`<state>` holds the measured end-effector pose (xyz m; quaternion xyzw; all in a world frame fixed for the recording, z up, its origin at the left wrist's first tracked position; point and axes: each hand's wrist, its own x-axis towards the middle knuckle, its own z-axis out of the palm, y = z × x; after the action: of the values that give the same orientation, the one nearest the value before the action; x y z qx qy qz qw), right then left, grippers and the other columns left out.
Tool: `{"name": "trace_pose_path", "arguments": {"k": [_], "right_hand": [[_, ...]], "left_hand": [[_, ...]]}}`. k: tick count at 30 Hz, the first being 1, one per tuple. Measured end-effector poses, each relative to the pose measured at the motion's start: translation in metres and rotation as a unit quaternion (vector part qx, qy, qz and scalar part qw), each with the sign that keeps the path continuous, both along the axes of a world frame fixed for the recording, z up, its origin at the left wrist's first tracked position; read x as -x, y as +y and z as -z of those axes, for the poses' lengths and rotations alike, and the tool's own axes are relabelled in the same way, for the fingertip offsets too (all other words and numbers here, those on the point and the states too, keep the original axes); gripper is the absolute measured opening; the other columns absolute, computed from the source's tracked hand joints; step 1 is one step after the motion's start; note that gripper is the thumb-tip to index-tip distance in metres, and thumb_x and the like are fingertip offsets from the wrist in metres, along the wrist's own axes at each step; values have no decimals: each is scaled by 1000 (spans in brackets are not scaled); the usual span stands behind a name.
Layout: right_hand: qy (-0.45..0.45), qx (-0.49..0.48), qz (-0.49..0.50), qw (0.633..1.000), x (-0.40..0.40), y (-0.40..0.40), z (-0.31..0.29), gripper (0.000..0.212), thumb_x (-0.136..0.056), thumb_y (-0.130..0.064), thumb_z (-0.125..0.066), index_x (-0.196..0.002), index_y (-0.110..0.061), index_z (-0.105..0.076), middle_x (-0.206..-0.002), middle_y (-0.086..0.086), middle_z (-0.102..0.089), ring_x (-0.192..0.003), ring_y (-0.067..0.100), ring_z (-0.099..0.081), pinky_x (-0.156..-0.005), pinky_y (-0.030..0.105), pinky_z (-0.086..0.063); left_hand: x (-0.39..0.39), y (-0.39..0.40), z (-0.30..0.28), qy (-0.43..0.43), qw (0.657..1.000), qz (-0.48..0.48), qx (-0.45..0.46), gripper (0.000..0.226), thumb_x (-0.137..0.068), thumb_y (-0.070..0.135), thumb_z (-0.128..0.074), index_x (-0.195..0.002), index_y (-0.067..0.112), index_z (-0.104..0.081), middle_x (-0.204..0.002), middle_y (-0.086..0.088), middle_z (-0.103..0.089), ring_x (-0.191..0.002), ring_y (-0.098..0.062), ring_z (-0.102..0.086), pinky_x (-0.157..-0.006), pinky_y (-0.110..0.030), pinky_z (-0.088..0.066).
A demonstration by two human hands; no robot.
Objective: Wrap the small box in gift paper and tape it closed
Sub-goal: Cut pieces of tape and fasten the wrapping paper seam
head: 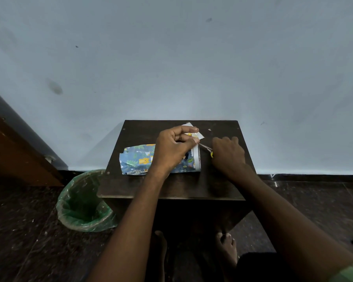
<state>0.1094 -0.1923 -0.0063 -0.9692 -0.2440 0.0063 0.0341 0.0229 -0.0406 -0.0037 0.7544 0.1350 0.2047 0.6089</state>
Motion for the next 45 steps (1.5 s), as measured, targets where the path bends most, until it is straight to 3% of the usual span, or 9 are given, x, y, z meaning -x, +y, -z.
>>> {"name": "trace_pose_path", "arguments": {"k": [4,9,12,16,21,32,37,41,45], "right_hand": [[39,-91,2,995,-14,-19,-13,28,-94,-9,-57,-115,-20,-72,-119,9,-66,-112,37,-63,-81,34,-43],[155,-241,-52,957,-18,-32,-36,26,-93,-5,-69,-102,-27,-79,-80,-6,-73,-82,18,-72,-75,27,-56],[147,-241,-81,956,-20,-34,-40,26,-91,-8,-75,-104,-29,-81,-75,-19,-66,-72,0,-63,-64,16,-46],[143,-236,-101,956,-23,-37,-48,29,-87,-8,-77,-105,-31,-82,-79,-23,-64,-75,1,-60,-68,23,-47],[156,-246,-101,951,-23,-42,-51,30,-85,-10,-77,-103,-33,-83,-82,-2,-74,-76,14,-64,-71,30,-51],[180,-252,-100,945,-20,-36,-50,32,-78,-13,-81,-102,-34,-82,-85,11,-73,-84,30,-65,-70,36,-51],[189,-257,-103,942,-20,-39,-54,31,-80,-11,-81,-103,-30,-83,-86,13,-74,-72,-6,-59,-71,35,-51],[194,-261,-109,939,-19,-39,-55,31,-81,-12,-80,-100,-36,-82,-89,20,-72,-72,7,-57,-68,31,-46],[207,-264,-101,937,-22,-44,-57,32,-80,-9,-79,-99,-35,-83,-93,25,-71,-69,-8,-58,-71,33,-50]], "left_hand": [[0,3,1,-1,1000,11,-19,23,-93,12,-80,-113,23,-80,-84,-1,-81,-86,-13,-77,-84,-36,-60],[0,3,0,-8,999,8,-37,26,-93,10,-80,-117,20,-78,-88,-1,-82,-94,-15,-79,-91,-39,-62],[-1,3,1,-13,999,3,-48,27,-93,10,-80,-117,22,-78,-88,0,-82,-90,-13,-78,-89,-36,-62],[0,3,2,-15,997,-4,-69,26,-93,10,-80,-116,23,-77,-87,3,-81,-87,-9,-77,-87,-35,-62],[-1,2,2,-23,994,-19,-101,28,-92,10,-80,-116,23,-77,-86,7,-81,-83,-3,-76,-81,-31,-61],[0,1,2,-23,991,-18,-128,29,-92,11,-79,-114,29,-77,-84,10,-79,-79,-3,-74,-78,-33,-60],[0,3,2,-21,991,-21,-134,28,-92,12,-79,-114,29,-77,-84,12,-79,-80,-2,-75,-81,-40,-64],[0,2,2,-22,990,-23,-140,28,-92,12,-79,-114,30,-77,-85,11,-80,-83,-2,-75,-81,-38,-64],[0,3,2,-20,992,-35,-122,29,-92,9,-78,-113,30,-77,-85,9,-80,-77,-6,-75,-73,-37,-64]]}}
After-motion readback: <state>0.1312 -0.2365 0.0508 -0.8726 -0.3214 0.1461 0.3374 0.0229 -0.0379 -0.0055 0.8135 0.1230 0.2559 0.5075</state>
